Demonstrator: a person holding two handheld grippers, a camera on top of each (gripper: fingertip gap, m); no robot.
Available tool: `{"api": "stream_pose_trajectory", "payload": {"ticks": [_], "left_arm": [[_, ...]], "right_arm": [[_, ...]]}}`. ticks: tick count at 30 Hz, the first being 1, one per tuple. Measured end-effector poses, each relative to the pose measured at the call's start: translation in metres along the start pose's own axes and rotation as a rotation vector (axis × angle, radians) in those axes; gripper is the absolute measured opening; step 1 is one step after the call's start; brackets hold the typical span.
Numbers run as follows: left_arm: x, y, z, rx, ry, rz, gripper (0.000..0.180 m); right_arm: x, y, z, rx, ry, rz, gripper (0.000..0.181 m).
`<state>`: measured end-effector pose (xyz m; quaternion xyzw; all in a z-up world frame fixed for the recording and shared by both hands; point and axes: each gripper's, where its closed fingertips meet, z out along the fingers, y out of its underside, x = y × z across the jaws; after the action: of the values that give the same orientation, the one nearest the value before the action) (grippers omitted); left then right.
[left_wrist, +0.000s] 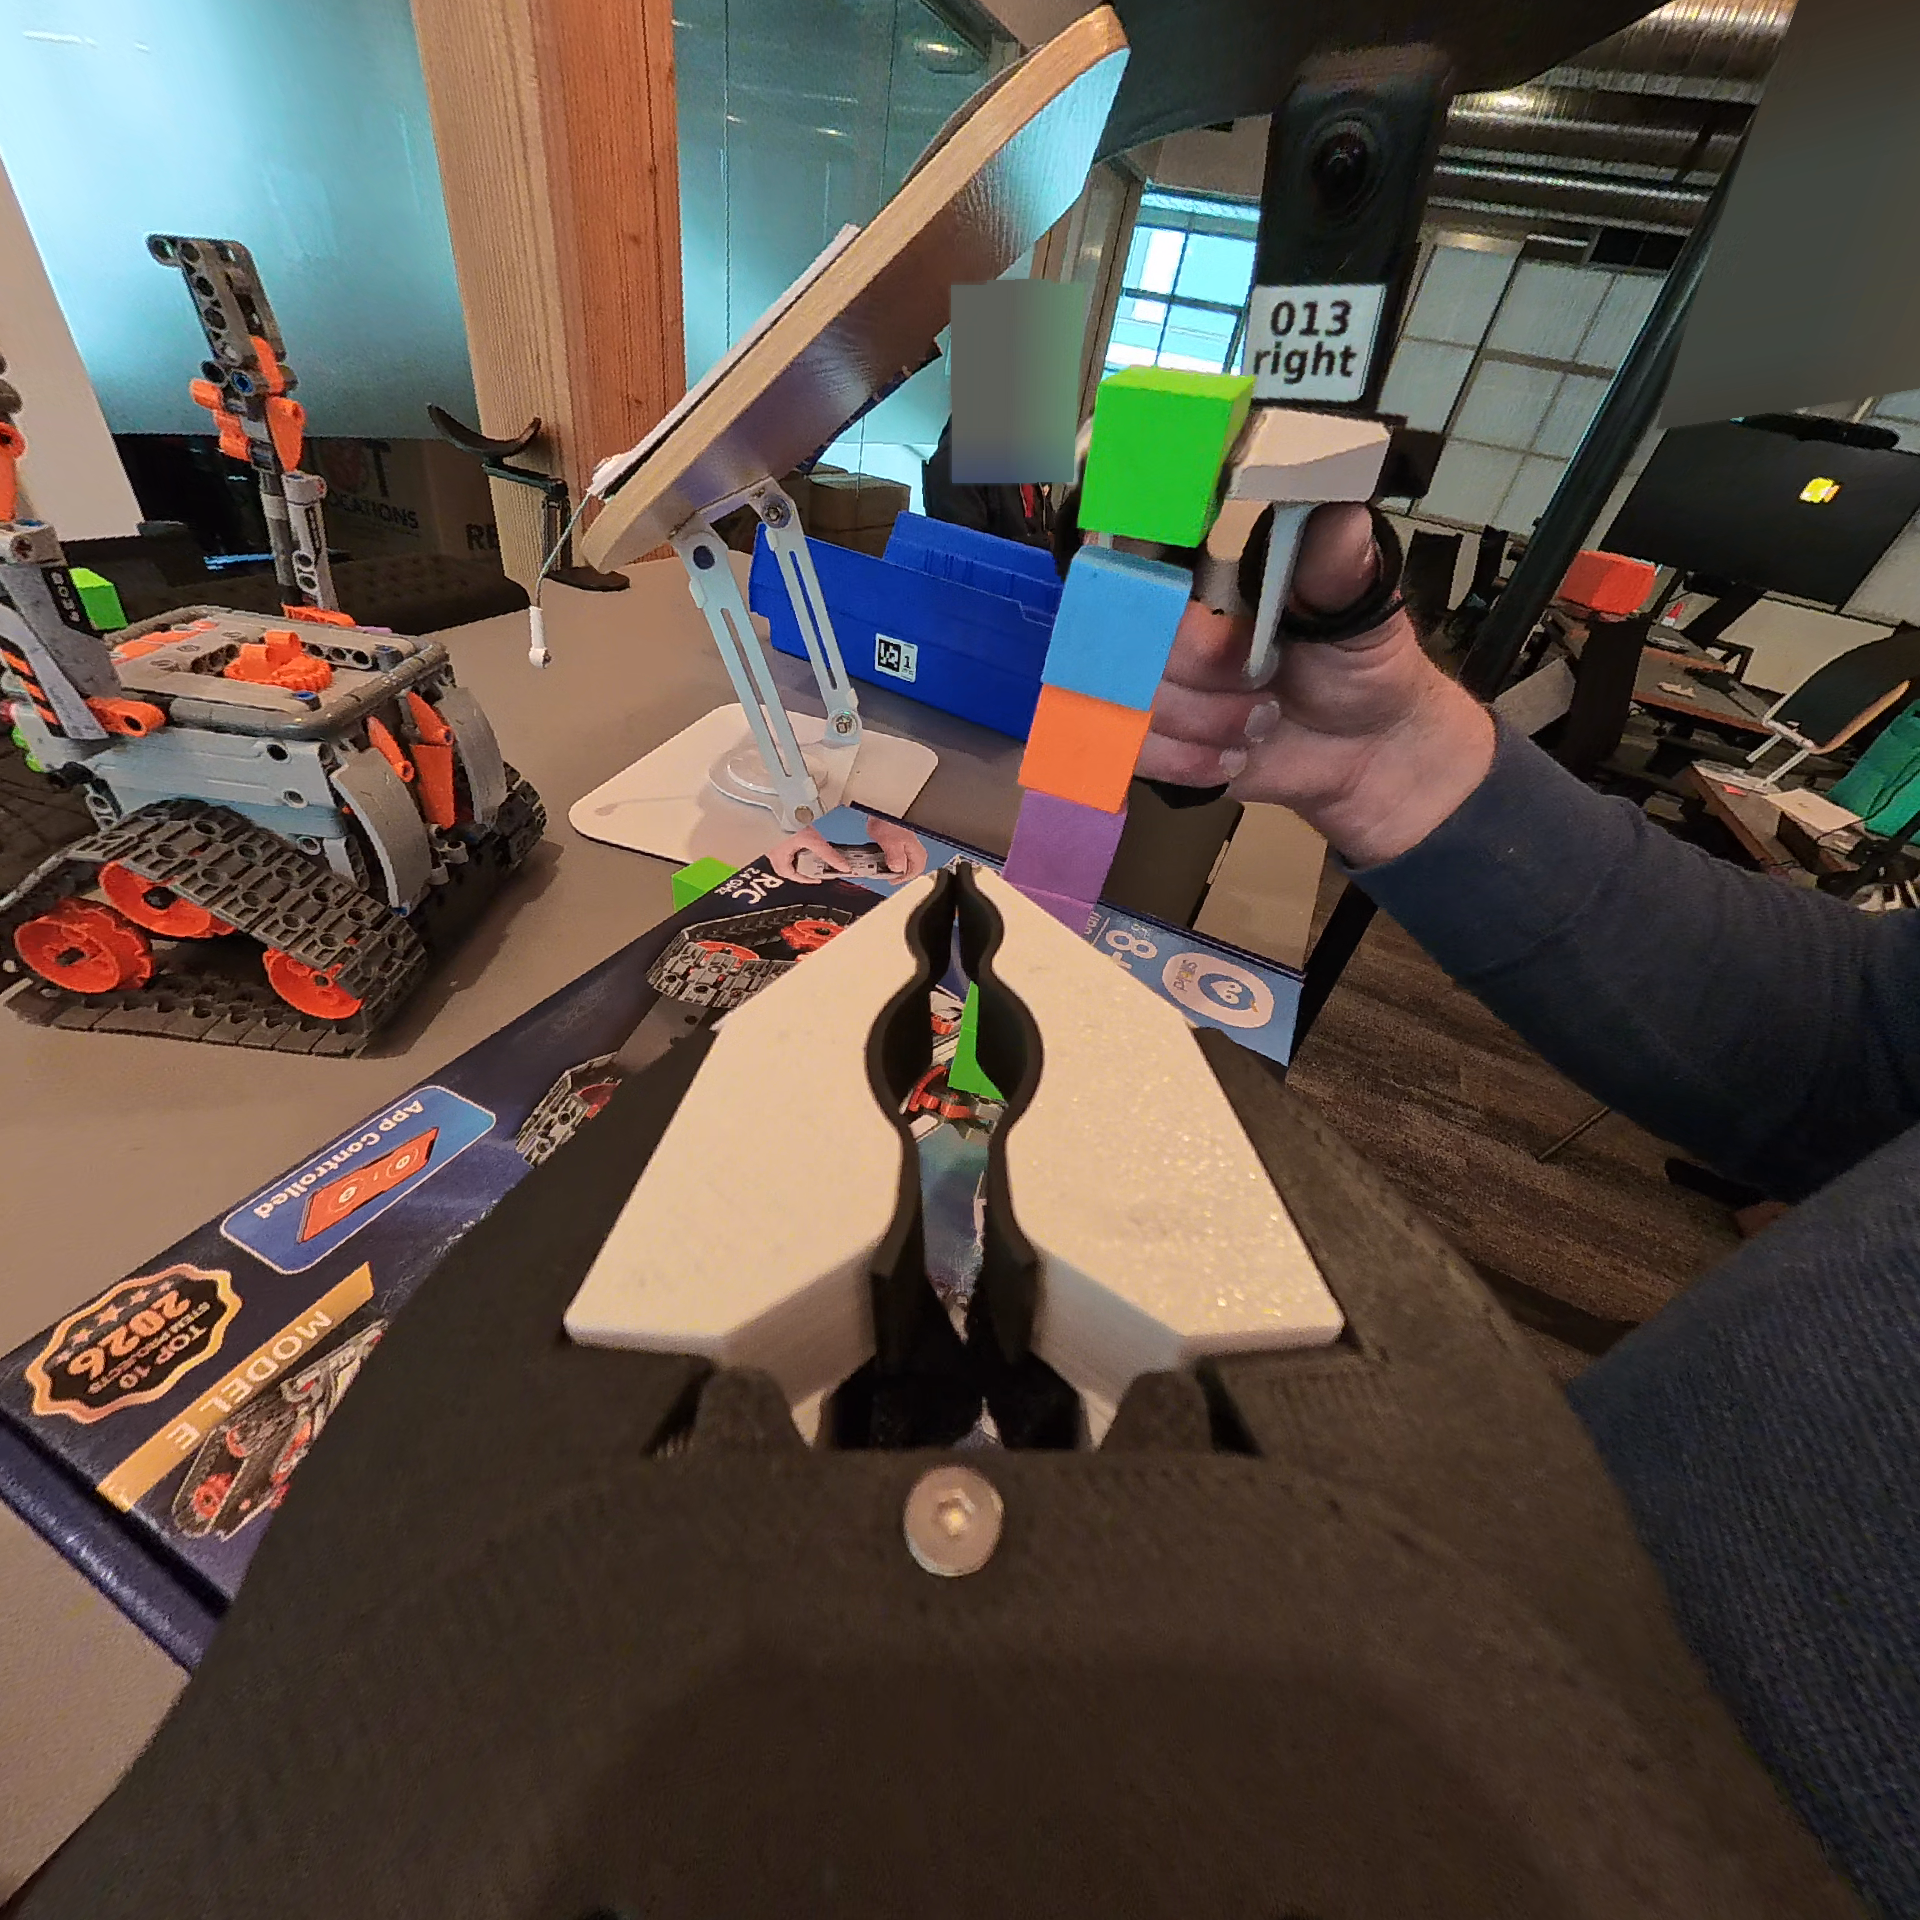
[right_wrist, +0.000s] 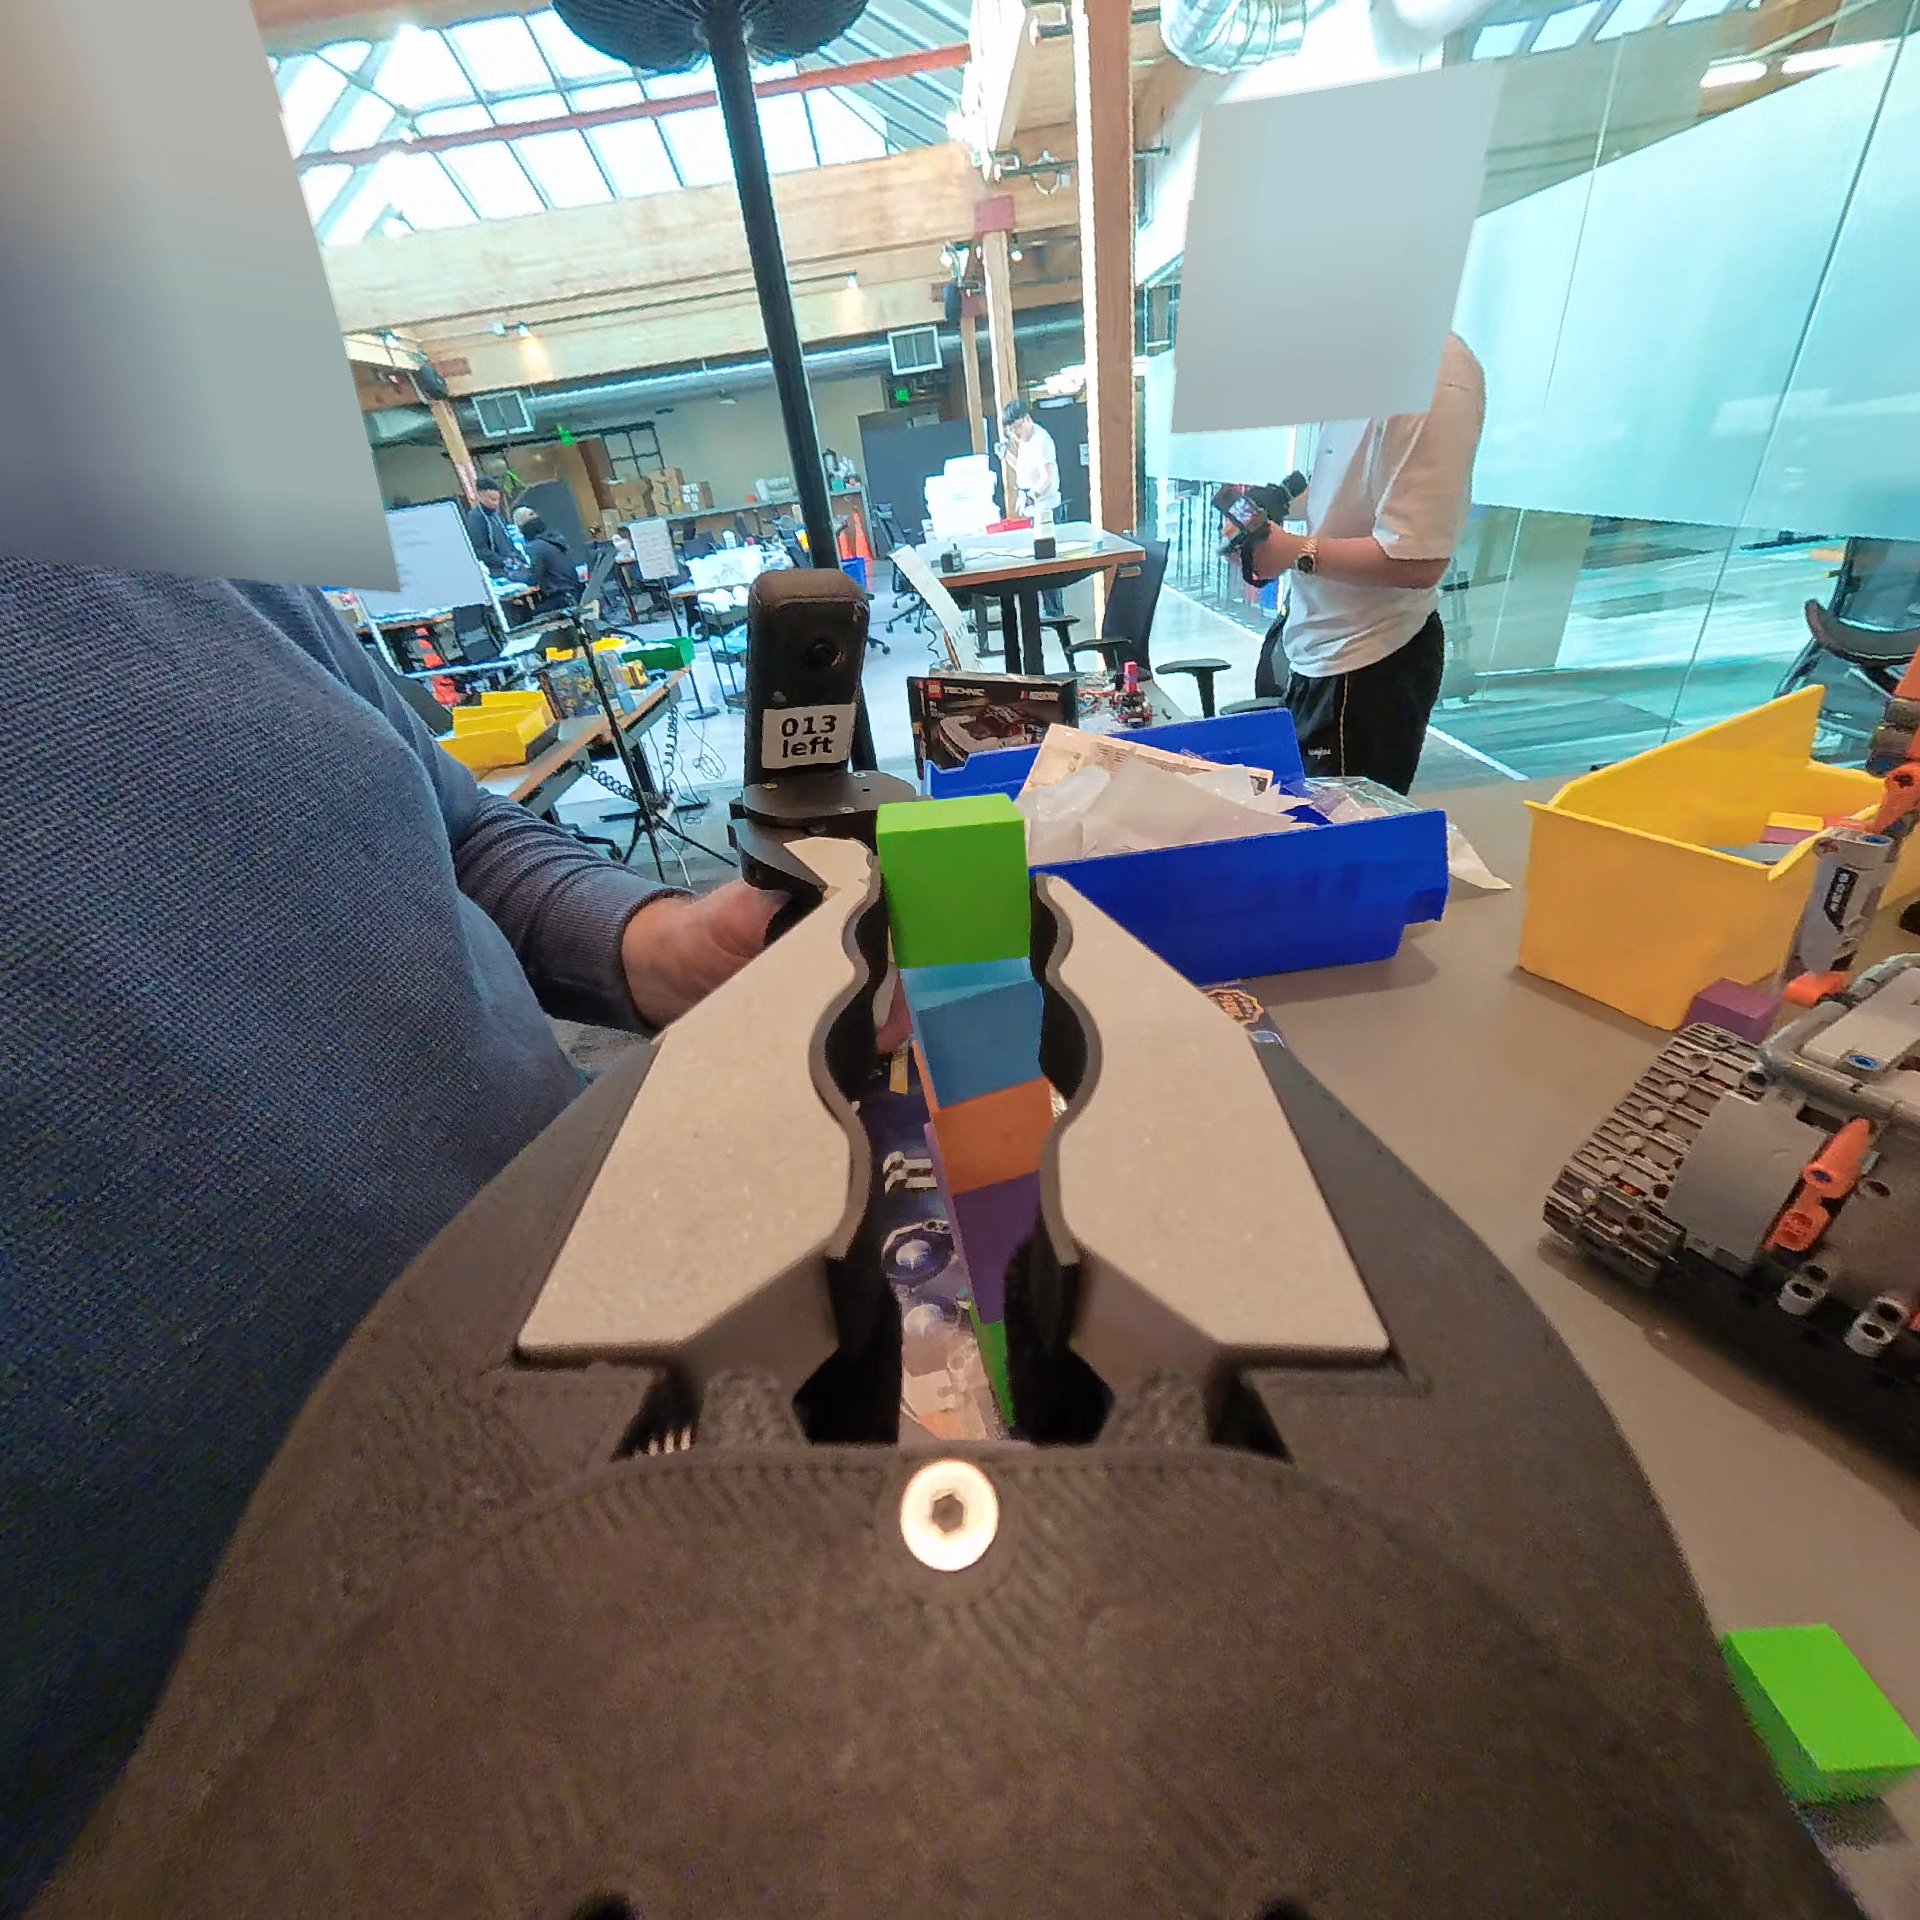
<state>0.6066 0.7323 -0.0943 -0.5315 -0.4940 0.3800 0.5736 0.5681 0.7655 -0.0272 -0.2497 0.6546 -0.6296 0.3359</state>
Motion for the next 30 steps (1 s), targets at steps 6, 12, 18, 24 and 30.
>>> {"api": "stream_pose_trajectory", "payload": {"ticks": [6, 12, 18, 24, 30], "left_arm": [[-0.001, 0.001, 0.001, -0.005, 0.002, 0.001, 0.000], [0.000, 0.001, 0.002, -0.009, 0.008, 0.001, 0.000], [0.001, 0.001, 0.001, -0.010, 0.013, -0.001, 0.001], [0.003, 0.001, 0.002, -0.011, 0.017, 0.001, 0.002], [0.004, 0.001, 0.002, -0.009, 0.020, 0.002, 0.002]], "right_arm": [[-0.001, 0.002, 0.003, 0.012, -0.032, 0.010, 0.025], [0.000, 0.006, 0.004, 0.012, -0.047, 0.021, 0.026], [0.001, 0.010, 0.004, 0.001, -0.045, 0.032, 0.030], [-0.001, 0.007, 0.003, 0.005, -0.046, 0.015, 0.027], [-0.002, 0.003, 0.001, 0.010, -0.077, 0.010, 0.026]]}}
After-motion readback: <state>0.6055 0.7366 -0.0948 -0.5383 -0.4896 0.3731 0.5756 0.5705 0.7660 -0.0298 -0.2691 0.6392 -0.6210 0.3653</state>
